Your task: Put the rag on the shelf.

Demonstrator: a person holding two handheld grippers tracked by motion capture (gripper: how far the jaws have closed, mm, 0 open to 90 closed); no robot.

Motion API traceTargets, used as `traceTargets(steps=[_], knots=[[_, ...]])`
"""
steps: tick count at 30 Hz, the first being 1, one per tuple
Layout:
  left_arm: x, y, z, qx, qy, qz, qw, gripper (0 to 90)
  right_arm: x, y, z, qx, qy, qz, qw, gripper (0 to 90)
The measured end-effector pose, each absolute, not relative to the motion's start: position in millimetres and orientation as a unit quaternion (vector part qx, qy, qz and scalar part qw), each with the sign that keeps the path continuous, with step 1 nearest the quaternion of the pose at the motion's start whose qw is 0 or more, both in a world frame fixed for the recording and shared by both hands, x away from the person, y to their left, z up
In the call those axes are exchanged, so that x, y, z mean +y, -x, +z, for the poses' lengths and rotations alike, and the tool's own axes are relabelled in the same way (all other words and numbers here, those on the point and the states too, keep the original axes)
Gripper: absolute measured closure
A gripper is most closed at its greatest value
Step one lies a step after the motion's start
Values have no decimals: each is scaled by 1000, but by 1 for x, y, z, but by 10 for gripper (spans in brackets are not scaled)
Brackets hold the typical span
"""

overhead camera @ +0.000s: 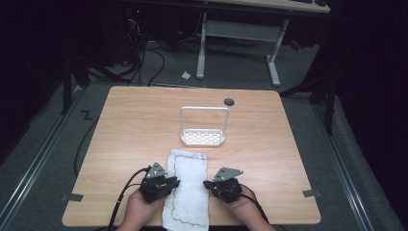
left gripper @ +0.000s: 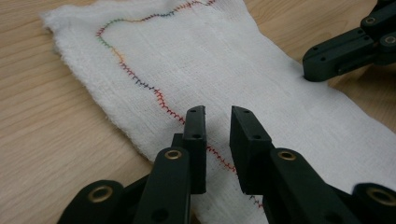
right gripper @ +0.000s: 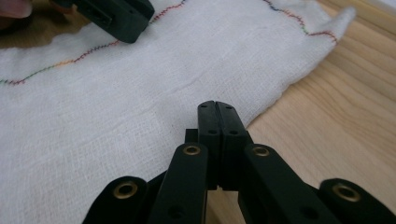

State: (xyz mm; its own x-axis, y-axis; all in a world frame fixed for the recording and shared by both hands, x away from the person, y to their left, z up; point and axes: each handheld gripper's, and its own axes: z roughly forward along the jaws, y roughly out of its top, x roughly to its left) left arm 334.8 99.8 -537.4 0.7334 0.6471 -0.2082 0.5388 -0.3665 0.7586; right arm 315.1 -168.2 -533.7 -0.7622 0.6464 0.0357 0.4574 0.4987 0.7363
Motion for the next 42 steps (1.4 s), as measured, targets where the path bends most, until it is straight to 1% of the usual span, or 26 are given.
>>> traceTargets(steps=[2, 3, 5, 7, 8, 9, 11, 13, 15, 16, 20, 23, 24, 25, 26, 27, 28, 29, 30, 31, 32, 34, 37, 38, 39, 42], knots=[[95, -337, -534, 350, -832, 67, 425, 762, -170, -315, -533, 856, -323, 385, 123, 900], [97, -338, -528, 352, -821, 79, 441, 751, -172, -316, -531, 850, -331, 388, 133, 895], [98, -340, -525, 350, -822, 89, 441, 744, -172, -318, -531, 847, -332, 391, 139, 887], [96, -345, -526, 354, -823, 93, 434, 723, -170, -327, -528, 838, -346, 394, 154, 842], [95, -347, -529, 357, -824, 92, 430, 721, -167, -331, -528, 835, -351, 394, 158, 833], [93, -350, -533, 360, -828, 95, 419, 717, -162, -340, -528, 838, -353, 388, 153, 805], [93, -350, -535, 359, -827, 95, 421, 716, -161, -342, -528, 838, -354, 387, 152, 794], [92, -347, -536, 353, -829, 98, 423, 743, -159, -344, -531, 834, -366, 381, 158, 808], [92, -346, -537, 354, -827, 97, 426, 748, -158, -343, -532, 835, -364, 379, 163, 808], [91, -345, -537, 354, -826, 90, 428, 753, -159, -339, -534, 837, -357, 377, 173, 810], [82, -340, -538, 345, -829, 78, 432, 757, -166, -335, -533, 840, -357, 370, 172, 812], [67, -332, -539, 324, -835, 54, 441, 756, -183, -328, -532, 843, -357, 365, 166, 811], [58, -327, -540, 305, -841, 44, 444, 756, -195, -324, -531, 843, -364, 359, 166, 811], [58, -327, -540, 305, -841, 44, 444, 755, -195, -324, -531, 843, -364, 359, 166, 811], [52, -324, -539, 289, -847, 41, 444, 749, -210, -319, -532, 837, -374, 364, 163, 808], [52, -324, -539, 289, -847, 41, 444, 742, -210, -319, -532, 837, -374, 364, 163, 808], [52, -323, -537, 288, -847, 57, 442, 723, -220, -316, -532, 833, -380, 371, 157, 805], [52, -323, -537, 288, -847, 57, 442, 713, -222, -315, -533, 832, -380, 372, 156, 805], [59, -327, -534, 301, -839, 82, 446, 696, -223, -315, -533, 832, -382, 372, 153, 806], [59, -327, -534, 301, -839, 82, 446, 675, -223, -315, -533, 832, -382, 372, 153, 806], [65, -333, -531, 320, -829, 89, 449, 675, -223, -316, -533, 831, -386, 372, 150, 805], [73, -351, -527, 356, -809, 111, 455, 621, -221, -315, -533, 831, -386, 370, 153, 805], [70, -370, -527, 379, -802, 126, 445, 618, -221, -315, -533, 832, -386, 371, 150, 805], [70, -370, -527, 379, -802, 126, 445, 611, -221, -315, -533, 832, -386, 371, 150, 805], [63, -382, -530, 385, -804, 105, 441, 589, -222, -316, -533, 831, -386, 373, 147, 804], [52, -391, -532, 388, -809, 92, 431, 547, -223, -316, -533, 830, -387, 375, 144, 804]])
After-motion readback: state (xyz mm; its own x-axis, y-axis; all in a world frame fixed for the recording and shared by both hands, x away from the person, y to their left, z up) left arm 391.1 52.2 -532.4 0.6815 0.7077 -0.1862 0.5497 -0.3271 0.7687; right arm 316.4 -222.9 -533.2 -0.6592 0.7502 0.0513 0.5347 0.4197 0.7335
